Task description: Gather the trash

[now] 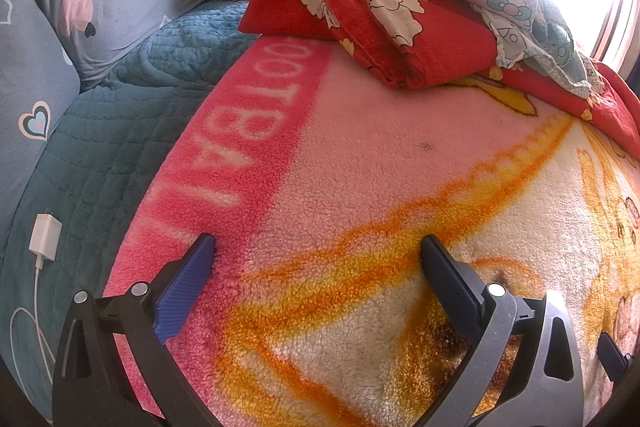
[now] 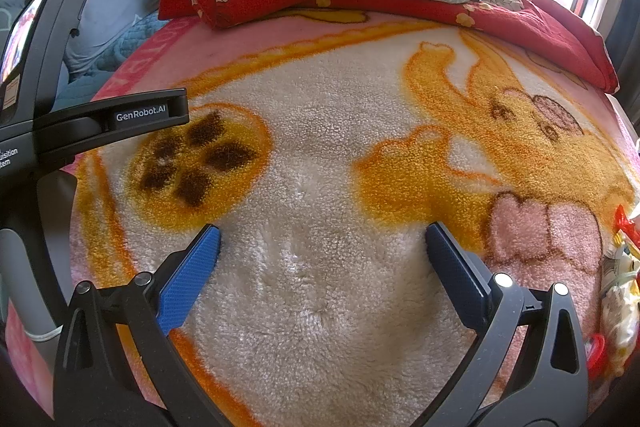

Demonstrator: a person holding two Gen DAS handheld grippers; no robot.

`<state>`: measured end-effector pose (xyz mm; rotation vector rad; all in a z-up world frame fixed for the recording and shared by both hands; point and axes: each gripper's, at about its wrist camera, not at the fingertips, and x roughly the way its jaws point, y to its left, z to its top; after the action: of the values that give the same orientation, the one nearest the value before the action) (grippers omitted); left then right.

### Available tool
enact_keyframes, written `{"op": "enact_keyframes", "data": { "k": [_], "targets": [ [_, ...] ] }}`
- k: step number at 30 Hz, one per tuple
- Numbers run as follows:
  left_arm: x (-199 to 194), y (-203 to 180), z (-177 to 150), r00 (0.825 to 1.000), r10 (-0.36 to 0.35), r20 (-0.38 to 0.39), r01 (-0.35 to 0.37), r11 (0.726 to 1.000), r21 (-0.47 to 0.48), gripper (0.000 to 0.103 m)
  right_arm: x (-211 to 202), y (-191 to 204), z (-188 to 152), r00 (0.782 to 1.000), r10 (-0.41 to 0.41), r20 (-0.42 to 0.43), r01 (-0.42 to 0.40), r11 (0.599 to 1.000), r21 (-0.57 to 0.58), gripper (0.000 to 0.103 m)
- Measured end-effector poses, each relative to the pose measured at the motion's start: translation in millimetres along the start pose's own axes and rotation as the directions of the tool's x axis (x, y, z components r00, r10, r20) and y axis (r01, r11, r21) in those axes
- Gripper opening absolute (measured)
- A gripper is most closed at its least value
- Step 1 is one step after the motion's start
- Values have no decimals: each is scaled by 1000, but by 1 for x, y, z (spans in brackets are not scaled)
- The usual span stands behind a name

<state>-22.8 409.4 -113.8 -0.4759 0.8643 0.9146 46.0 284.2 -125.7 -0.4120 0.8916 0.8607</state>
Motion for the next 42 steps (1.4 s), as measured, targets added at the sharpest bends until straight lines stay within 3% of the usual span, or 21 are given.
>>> {"op": "enact_keyframes", "data": {
  "k": [12,14,16,18,19,21,24,26,27,28,32,35,42],
  "targets": [
    [1,0,0,1000,0,0,0,1000,0,98,-1,0,1,1000,-1,-8,1,1000,-4,93],
    [0,-1,0,1000,0,0,0,1000,0,98,-12,-3,1,996,84,-31,-86,993,-81,93],
    [1,0,0,1000,2,0,-2,1000,1,98,-53,-18,-6,987,106,123,-94,991,-96,92],
    [7,2,5,1000,13,-5,-13,1000,4,98,-106,-40,-20,943,93,319,-64,993,-101,92],
    [4,-2,4,999,33,-2,-33,999,15,98,-139,-55,-28,906,77,415,-38,994,-102,92],
    [-4,-5,3,998,55,17,-55,998,27,97,-182,-79,-38,860,44,509,-7,997,-74,92],
    [-41,-19,-5,994,-3,108,4,1000,-1,97,-245,-128,-66,730,10,683,-15,1000,1,92],
    [-70,-37,-13,985,-14,170,12,1000,16,97,-261,-151,-77,693,3,721,-44,998,38,92],
    [-82,-46,-18,980,-23,198,16,999,35,97,-266,-160,-80,694,-3,720,-55,997,57,92],
    [-90,-53,-21,977,-29,213,18,998,55,97,-268,-169,-83,711,-18,703,-51,996,78,92],
    [-126,-84,-39,963,-75,260,47,992,114,97,-252,-189,-84,821,-94,563,-1,986,165,92],
    [-142,-97,-51,953,-113,281,75,987,142,97,-245,-200,-93,834,-108,541,-17,975,221,92],
    [-157,-109,-75,946,-211,245,178,972,152,97,-231,-205,-99,858,-132,497,-11,961,275,92]
  ]
}}
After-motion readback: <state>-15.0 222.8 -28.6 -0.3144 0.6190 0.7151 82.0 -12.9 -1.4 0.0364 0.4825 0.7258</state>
